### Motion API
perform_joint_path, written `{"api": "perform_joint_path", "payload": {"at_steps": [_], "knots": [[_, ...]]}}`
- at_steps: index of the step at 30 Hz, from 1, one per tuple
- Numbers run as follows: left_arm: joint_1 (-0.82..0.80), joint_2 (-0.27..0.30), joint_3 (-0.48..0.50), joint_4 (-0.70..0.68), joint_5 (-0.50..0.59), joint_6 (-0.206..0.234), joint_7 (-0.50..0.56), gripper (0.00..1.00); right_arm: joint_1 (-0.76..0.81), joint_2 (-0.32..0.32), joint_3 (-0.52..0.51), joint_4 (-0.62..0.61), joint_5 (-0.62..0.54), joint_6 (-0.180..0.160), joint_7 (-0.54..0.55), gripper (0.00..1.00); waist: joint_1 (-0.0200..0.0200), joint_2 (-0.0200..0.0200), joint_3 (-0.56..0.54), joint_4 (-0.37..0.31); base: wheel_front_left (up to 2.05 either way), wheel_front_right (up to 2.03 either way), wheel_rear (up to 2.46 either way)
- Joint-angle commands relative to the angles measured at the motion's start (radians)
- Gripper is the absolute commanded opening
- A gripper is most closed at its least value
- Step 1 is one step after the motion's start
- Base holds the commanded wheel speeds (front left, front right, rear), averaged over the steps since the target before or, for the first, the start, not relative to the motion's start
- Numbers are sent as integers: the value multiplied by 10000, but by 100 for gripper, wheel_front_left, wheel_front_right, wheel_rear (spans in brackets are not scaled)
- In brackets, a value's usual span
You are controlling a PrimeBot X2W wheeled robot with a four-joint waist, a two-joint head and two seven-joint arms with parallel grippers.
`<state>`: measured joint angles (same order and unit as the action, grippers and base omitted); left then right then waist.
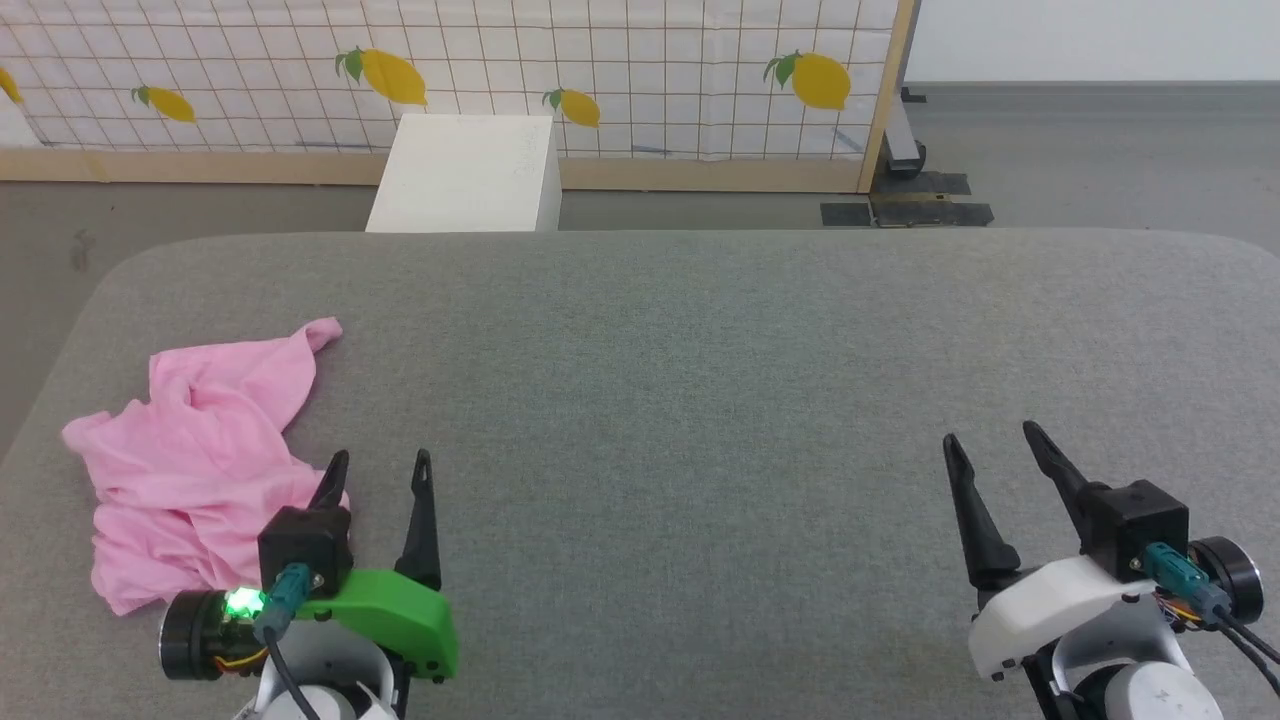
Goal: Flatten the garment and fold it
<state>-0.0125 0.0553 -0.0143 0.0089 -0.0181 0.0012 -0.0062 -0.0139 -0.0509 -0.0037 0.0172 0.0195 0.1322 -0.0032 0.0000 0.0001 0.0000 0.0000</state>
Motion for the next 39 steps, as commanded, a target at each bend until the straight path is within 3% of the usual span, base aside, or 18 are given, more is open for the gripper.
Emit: {"api": "perform_joint_path", "payload": {"at_steps": [1, 17, 39], "knots": [[-15, -3, -51, 48, -44, 65, -117, 100, 52, 0, -20, 90, 136, -1, -131, 100, 0, -1, -1, 3, 0, 0, 0], [-37, -10, -206, 191, -263, 220, -445, 100, 137, 1, -111, 463, 608, -3, -461, 100, 0, -1, -6, 240, 0, 0, 0], [-24, -19, -336, 334, -594, 467, -899, 100, 176, 3, -129, 992, 1180, -5, -919, 100, 0, -1, 97, 1242, 0, 0, 0]]}}
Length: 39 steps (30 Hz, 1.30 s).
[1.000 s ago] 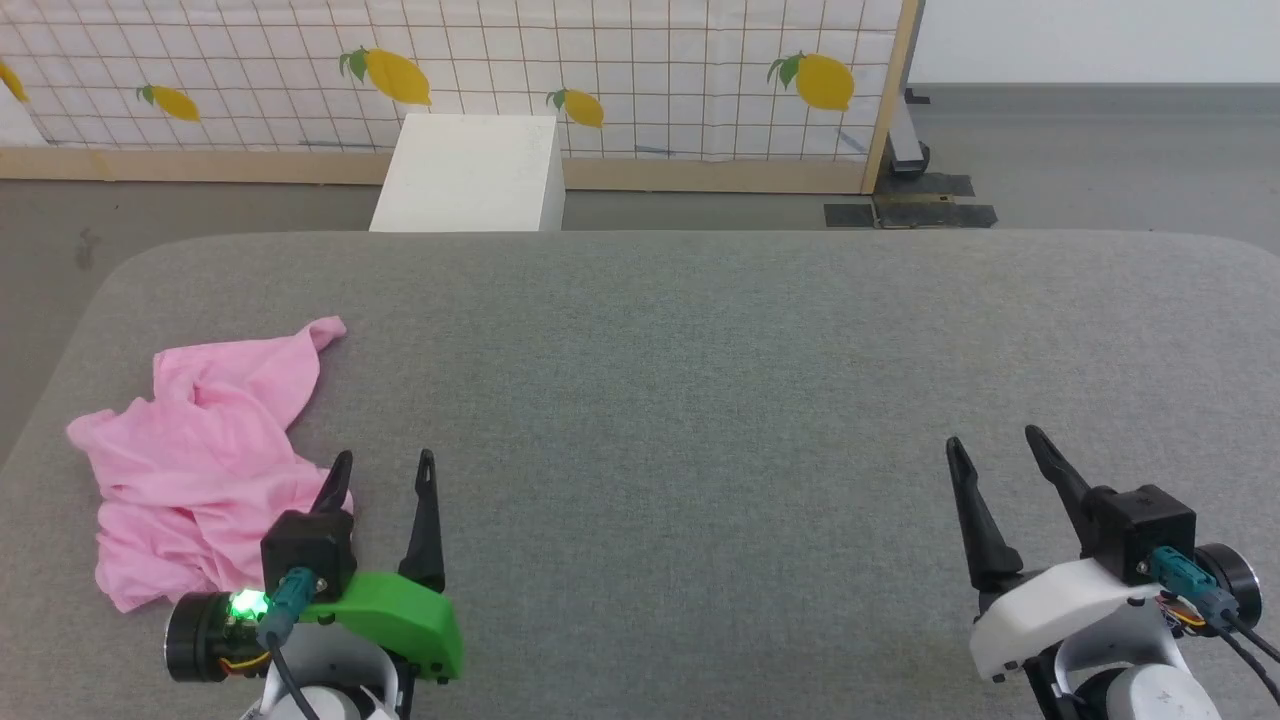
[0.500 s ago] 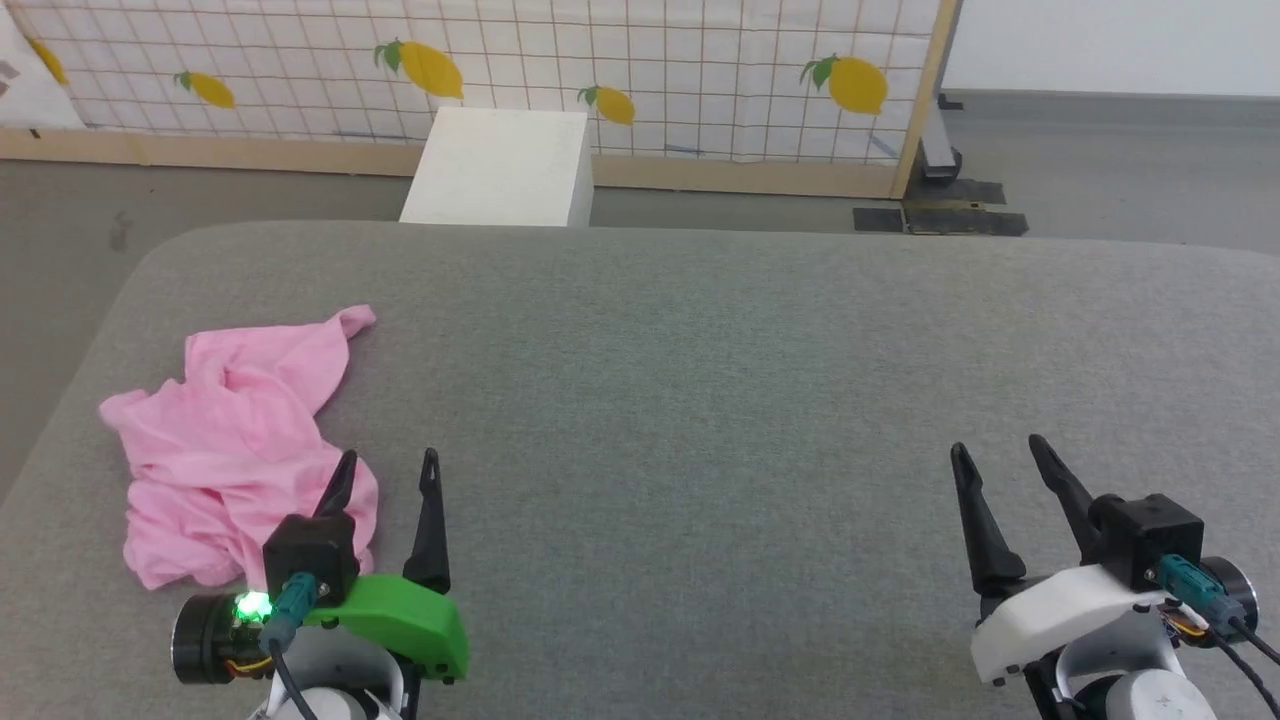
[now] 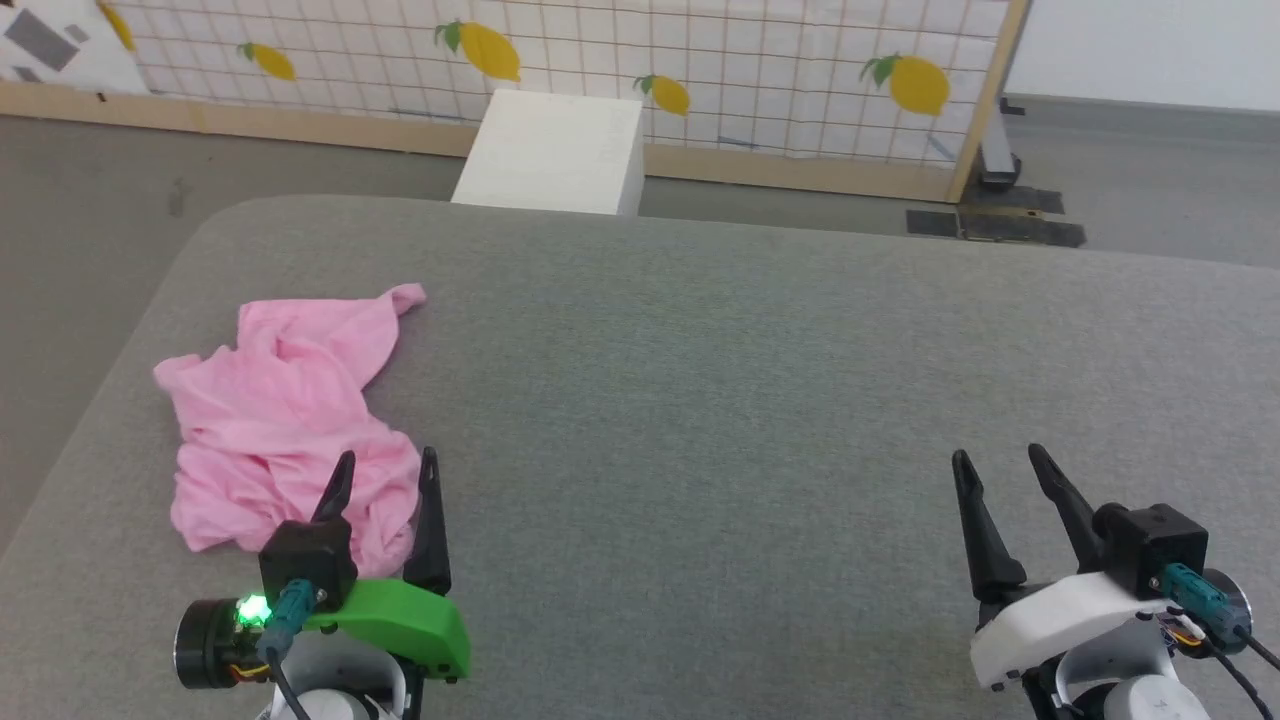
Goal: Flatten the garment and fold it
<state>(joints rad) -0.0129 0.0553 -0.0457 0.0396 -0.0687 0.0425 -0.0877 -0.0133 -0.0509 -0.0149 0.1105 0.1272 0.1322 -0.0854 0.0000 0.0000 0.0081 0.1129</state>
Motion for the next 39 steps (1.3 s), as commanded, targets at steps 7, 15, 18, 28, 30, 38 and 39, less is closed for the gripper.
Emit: {"api": "perform_joint_path", "payload": {"at_steps": [7, 15, 18, 28, 30, 38, 39], "knots": [[-5, -21, -94, 74, -213, 127, -226, 100, 183, 3, 45, 221, 243, -6, -239, 100, 0, 0, 29, 508, 0, 0, 0], [-7, -25, -171, 124, -334, 211, -390, 100, 215, 3, 84, 387, 460, -7, -404, 100, 0, 0, 63, 968, 0, 0, 0], [-2, -26, -195, 153, -384, 250, -453, 100, 223, 4, 100, 444, 538, -8, -468, 100, 0, 0, 70, 1140, 0, 0, 0], [-22, -30, -290, 244, -553, 372, -658, 100, 240, 4, 132, 707, 779, -9, -673, 100, 0, 0, 106, 1670, 0, 0, 0], [-30, -31, -315, 260, -587, 396, -698, 100, 232, 4, 137, 760, 826, -9, -715, 100, 0, 0, 119, 1777, 0, 0, 0], [-30, -34, -384, 322, -710, 503, -862, 100, 182, 5, 175, 977, 1001, -10, -880, 100, 0, 0, 172, 2119, 0, 0, 0], [-31, -34, -395, 328, -732, 522, -885, 100, 175, 5, 179, 1008, 1020, -10, -903, 100, 0, 0, 181, 2159, 0, 0, 0]]}}
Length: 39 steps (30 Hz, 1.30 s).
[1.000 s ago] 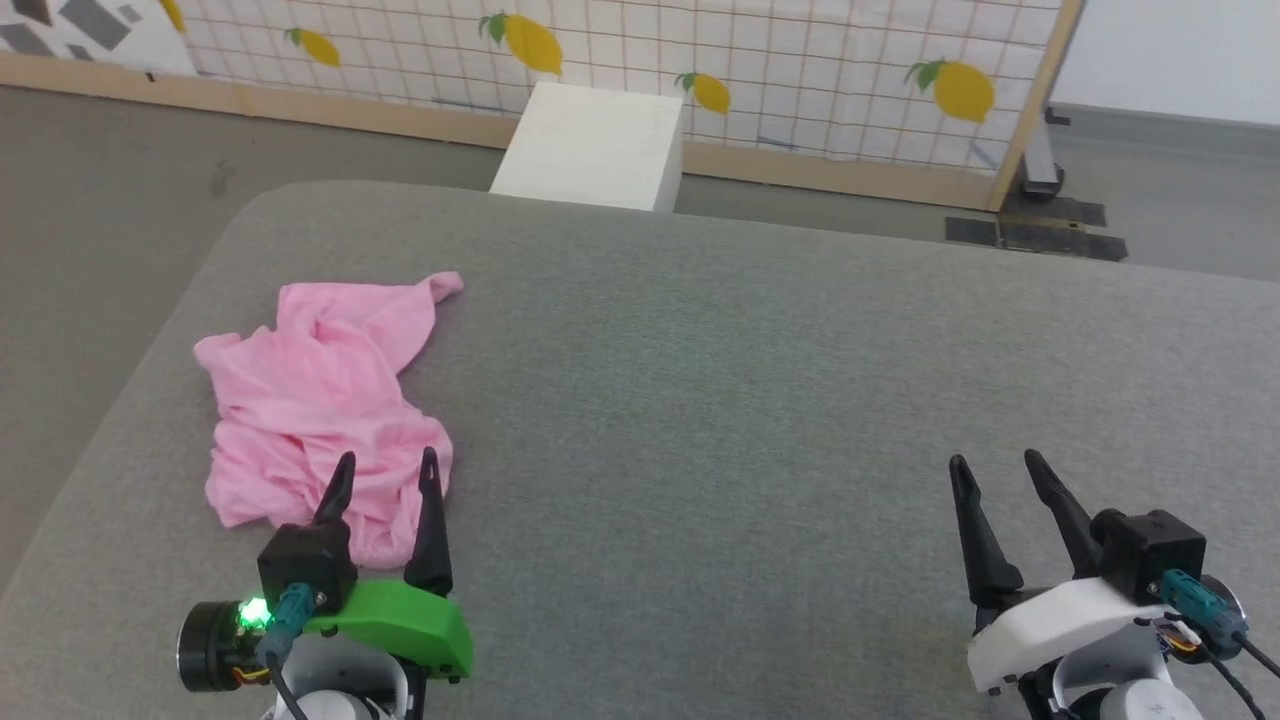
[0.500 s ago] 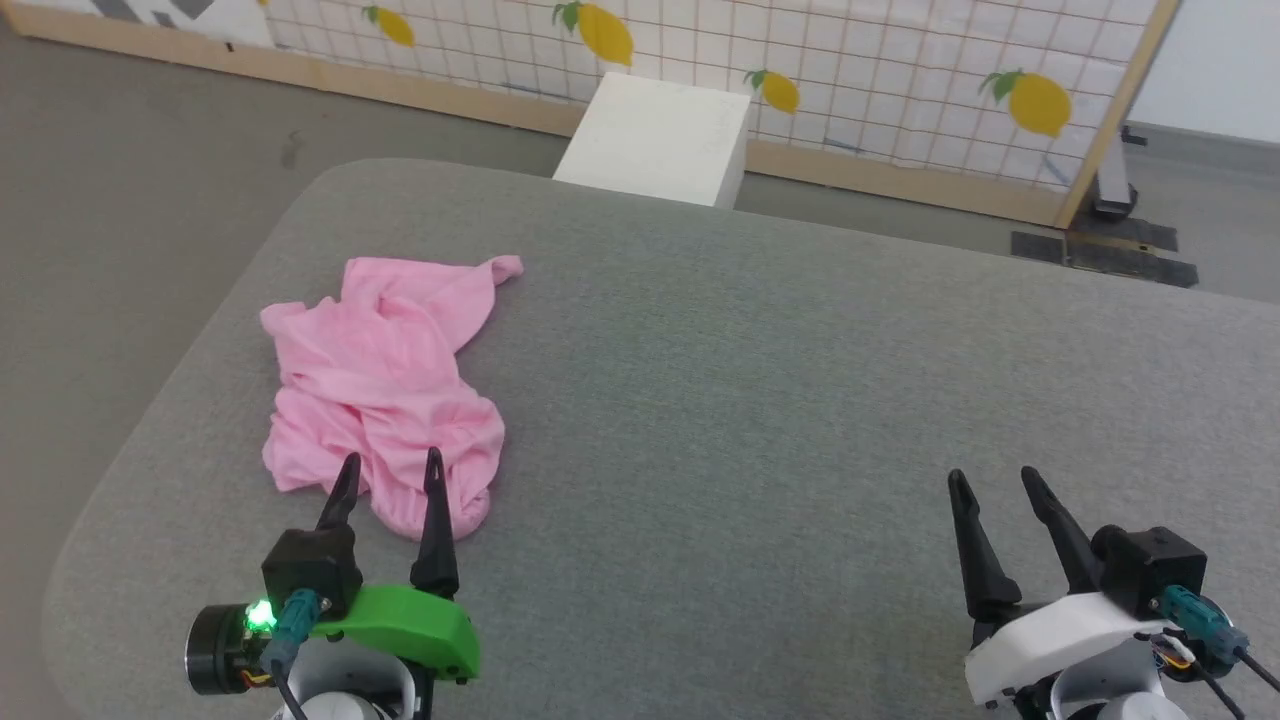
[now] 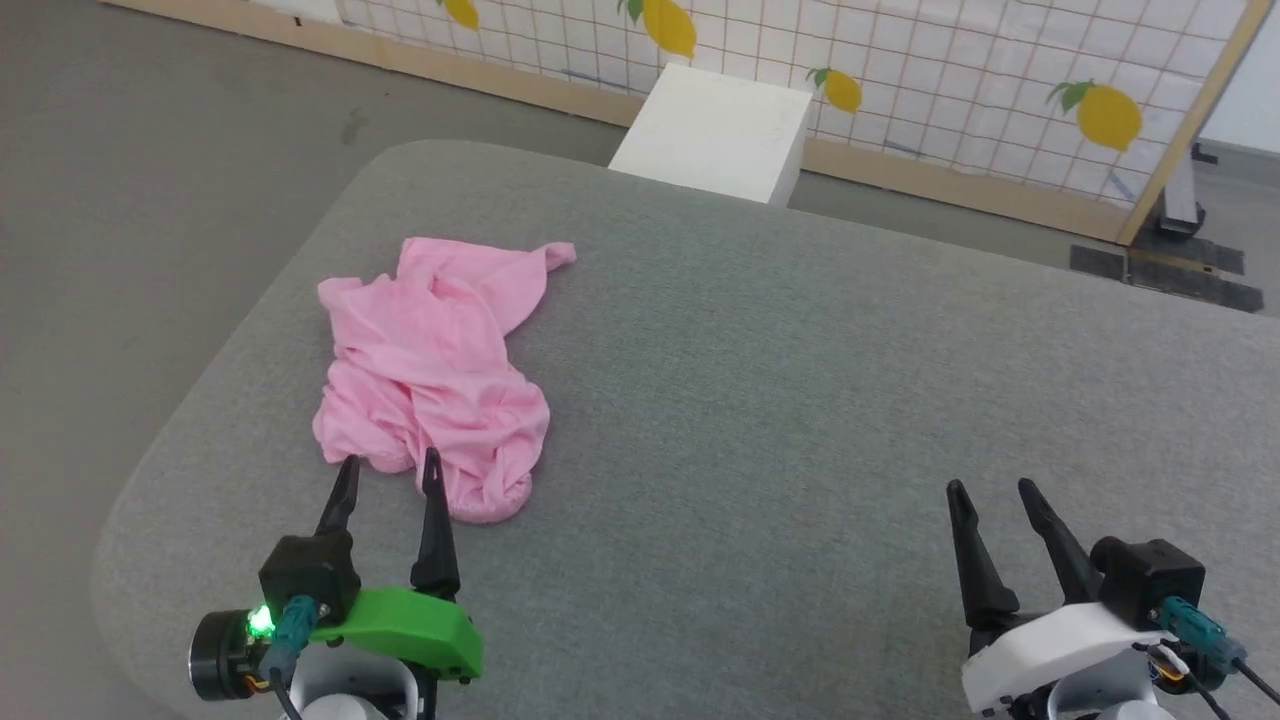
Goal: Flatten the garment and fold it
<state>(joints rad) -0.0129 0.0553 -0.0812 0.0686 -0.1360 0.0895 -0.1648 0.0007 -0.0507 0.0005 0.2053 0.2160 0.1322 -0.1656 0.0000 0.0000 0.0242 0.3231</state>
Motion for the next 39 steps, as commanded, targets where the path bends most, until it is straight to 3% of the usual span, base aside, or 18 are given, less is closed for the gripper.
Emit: {"api": "perform_joint_path", "payload": {"at_steps": [1, 19, 39], "knots": [[-33, -35, -50, 43, -76, 66, -133, 100, 30, 3, 26, 85, 149, -10, -119, 100, 0, 0, 25, 90, 0, 0, 0], [-30, -42, -222, 160, -299, 296, -501, 100, 60, 4, -74, 200, -262, -12, -353, 100, 0, 0, -27, 691, 0, 0, 0], [-15, -48, -306, 456, -195, 520, -914, 100, 295, 5, 110, -157, 65, -15, -290, 100, 0, 0, -191, 1066, 0, 0, 0]]}}
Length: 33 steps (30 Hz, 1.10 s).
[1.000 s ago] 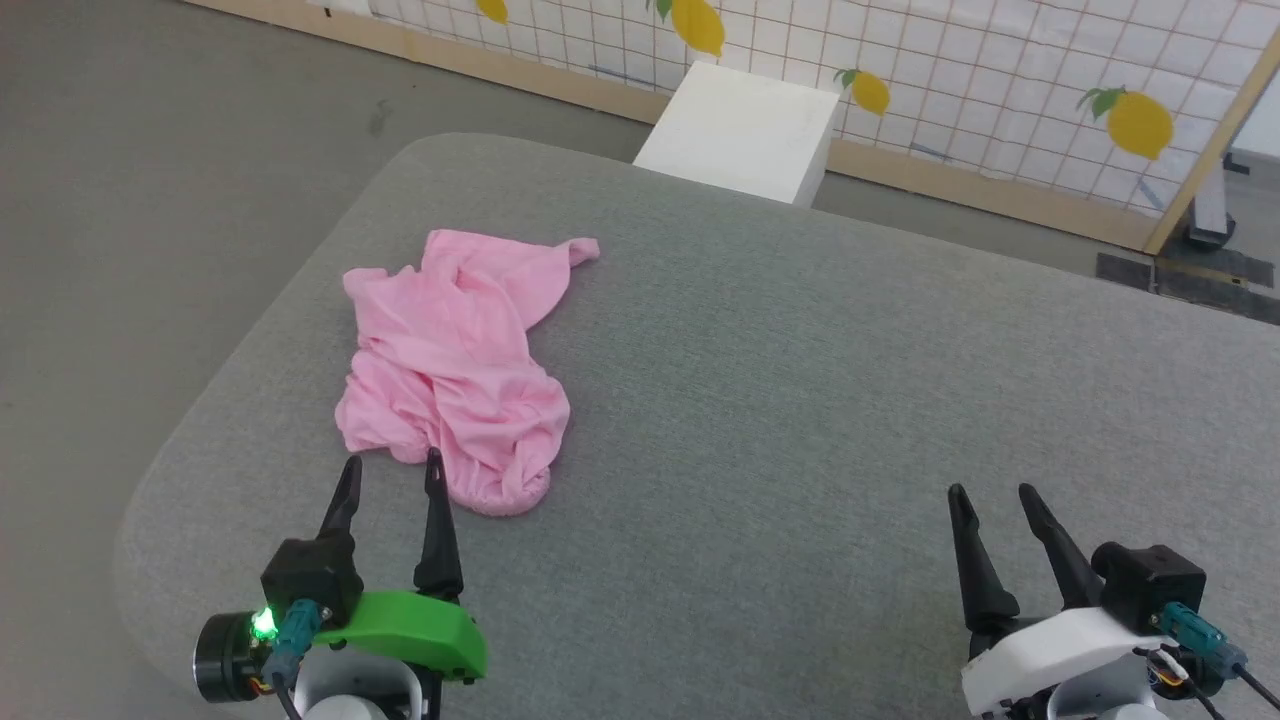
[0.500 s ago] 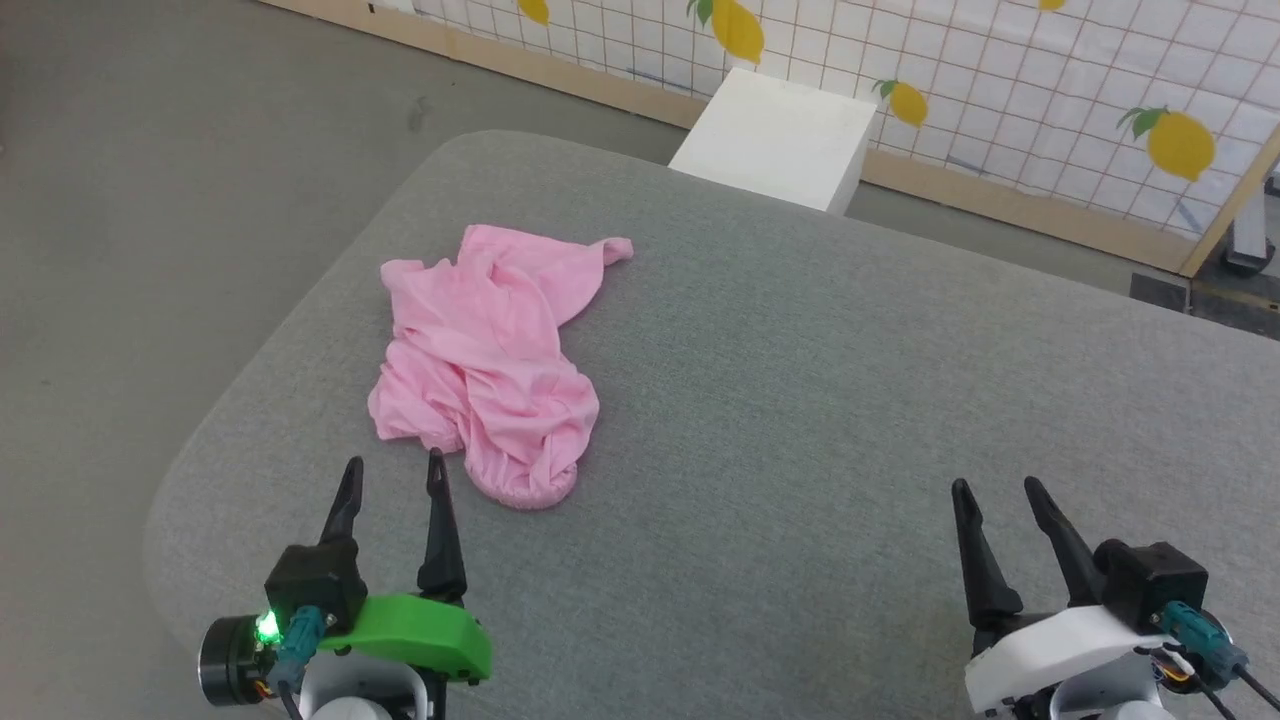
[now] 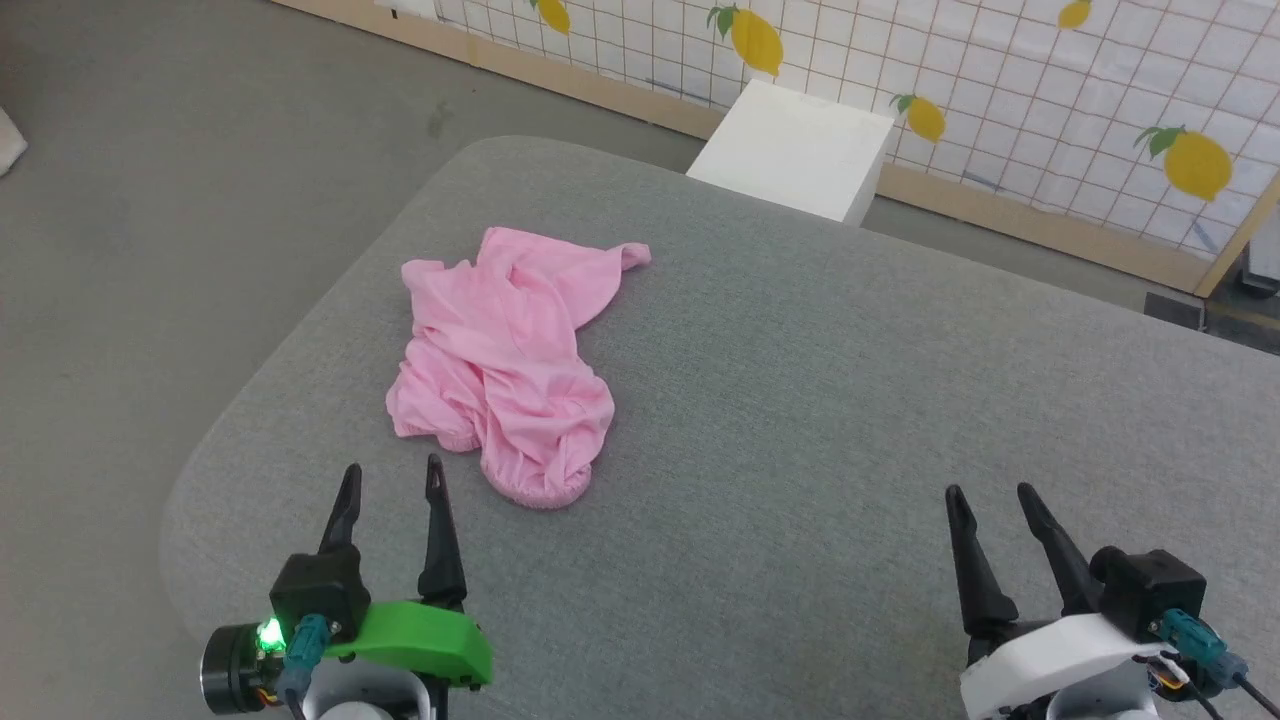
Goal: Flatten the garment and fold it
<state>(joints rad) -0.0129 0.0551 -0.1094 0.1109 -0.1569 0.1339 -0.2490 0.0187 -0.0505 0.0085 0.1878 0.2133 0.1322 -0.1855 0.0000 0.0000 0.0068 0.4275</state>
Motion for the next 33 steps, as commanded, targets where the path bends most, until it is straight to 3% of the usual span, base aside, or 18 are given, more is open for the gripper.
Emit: {"api": "perform_joint_path", "payload": {"at_steps": [1, 14, 19, 25, 29, 33], "knots": [[-15, -46, -30, 65, 48, 79, -91, 100, 127, 3, 36, 32, 125, -15, -102, 100, 0, 0, -31, 45, 0, 0, 0], [-116, -48, 79, 222, 119, -37, -128, 100, 131, 3, 38, 27, 192, -15, -59, 100, 0, 0, 14, -30, 0, 0, 0], [-891, -45, 85, 975, -371, -490, 76, 100, -5, 3, 33, -98, 125, -15, 35, 100, 0, 0, 225, -142, 0, 0, 0], [-4336, 270, 208, 3871, -1749, -1530, 3955, 100, -448, 3, -35, -644, -319, -15, 572, 100, 0, 0, 1185, -885, 0, 0, 0], [-5542, 368, 283, 5320, -2186, -1593, 5686, 100, -543, 3, -163, -934, -500, -15, 803, 100, 0, 0, 1653, -1324, 0, 0, 0], [-5990, 473, 379, 6455, -2422, -1505, 6530, 100, -615, 3, -291, -1116, -533, -15, 877, 100, 0, 0, 1945, -1748, 0, 0, 0]]}}
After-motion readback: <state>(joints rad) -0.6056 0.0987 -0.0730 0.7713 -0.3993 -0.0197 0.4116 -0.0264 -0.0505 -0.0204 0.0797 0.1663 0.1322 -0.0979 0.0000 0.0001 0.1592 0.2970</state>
